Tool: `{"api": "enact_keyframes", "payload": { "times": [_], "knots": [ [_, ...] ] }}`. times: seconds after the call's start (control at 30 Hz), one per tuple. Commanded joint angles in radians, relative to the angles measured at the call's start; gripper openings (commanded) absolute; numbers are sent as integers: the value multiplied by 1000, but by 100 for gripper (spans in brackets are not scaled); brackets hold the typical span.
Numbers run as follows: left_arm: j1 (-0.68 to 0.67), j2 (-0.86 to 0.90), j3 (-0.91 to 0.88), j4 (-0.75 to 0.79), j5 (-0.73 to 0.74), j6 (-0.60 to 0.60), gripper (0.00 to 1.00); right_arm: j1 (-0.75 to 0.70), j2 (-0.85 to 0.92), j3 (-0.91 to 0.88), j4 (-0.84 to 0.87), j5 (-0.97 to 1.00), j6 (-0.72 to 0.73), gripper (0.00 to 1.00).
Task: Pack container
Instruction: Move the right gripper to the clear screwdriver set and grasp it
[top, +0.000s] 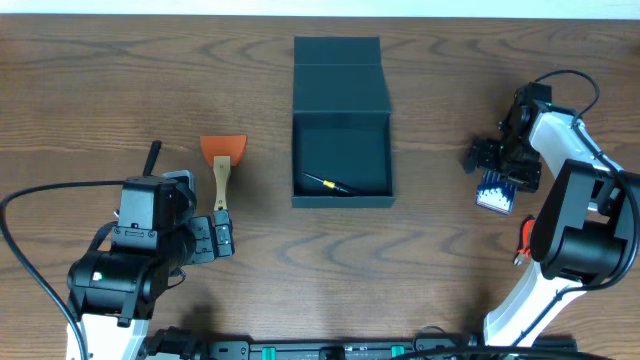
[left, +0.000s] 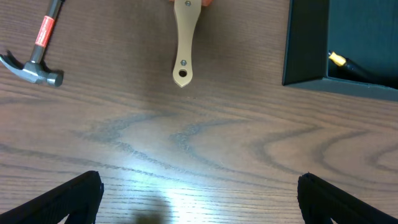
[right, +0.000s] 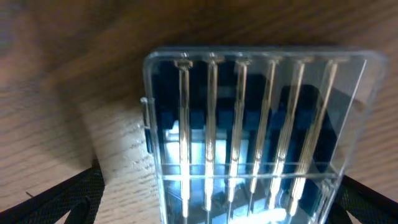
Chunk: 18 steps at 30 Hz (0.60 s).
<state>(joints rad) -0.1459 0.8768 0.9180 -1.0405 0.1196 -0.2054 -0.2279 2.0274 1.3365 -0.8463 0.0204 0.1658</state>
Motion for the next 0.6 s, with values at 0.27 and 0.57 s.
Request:
{"api": "enact_keyframes", "payload": {
  "times": [0.27, 0.57],
  "knots": [
    [3, -3, 23, -3, -15, 13, 99, -16, 21, -124, 83, -51, -45, 87],
    [3, -3, 23, -3, -15, 13, 99, -16, 21, -124, 79, -51, -44, 56]
  ]
}}
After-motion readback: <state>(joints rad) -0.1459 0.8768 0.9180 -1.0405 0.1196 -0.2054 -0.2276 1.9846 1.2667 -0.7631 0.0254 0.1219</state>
